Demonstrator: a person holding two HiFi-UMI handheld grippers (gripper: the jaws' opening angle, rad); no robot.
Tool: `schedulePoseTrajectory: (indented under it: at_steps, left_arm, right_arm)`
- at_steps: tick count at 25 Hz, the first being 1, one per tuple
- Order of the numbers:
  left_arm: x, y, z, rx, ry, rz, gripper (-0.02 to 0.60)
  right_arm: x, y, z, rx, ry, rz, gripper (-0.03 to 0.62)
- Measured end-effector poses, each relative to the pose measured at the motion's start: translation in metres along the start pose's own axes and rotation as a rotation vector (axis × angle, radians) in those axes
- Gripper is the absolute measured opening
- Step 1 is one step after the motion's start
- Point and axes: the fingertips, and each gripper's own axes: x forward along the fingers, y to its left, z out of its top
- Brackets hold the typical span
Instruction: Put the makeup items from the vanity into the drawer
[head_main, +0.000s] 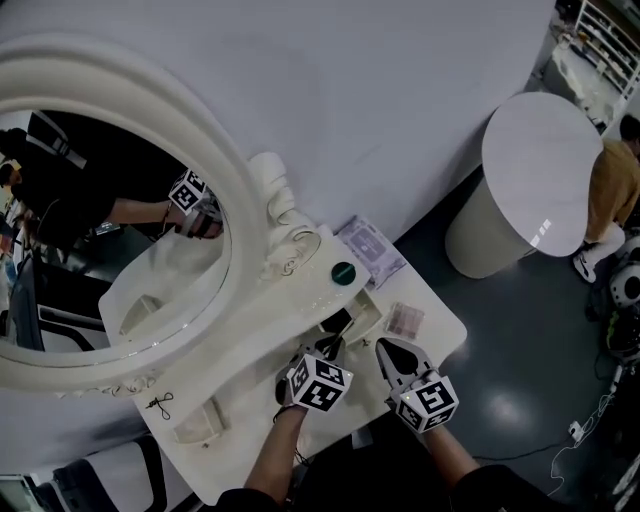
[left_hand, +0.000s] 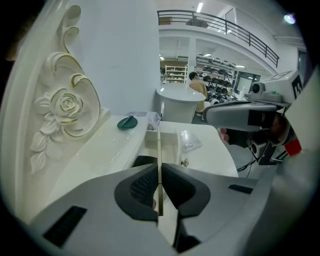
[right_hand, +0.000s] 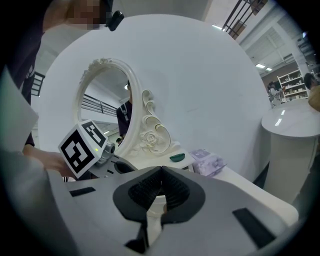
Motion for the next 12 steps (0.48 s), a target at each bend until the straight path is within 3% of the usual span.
schedulePoseTrajectory:
  at_steps: [12]
  left_arm:
    - [0.025,0.010,0.002,0.084,0.169,0.036,0.035]
  right_arm:
    - [-0.003,-0.020,-0.005,0.032,0.002,-0.040,0.023]
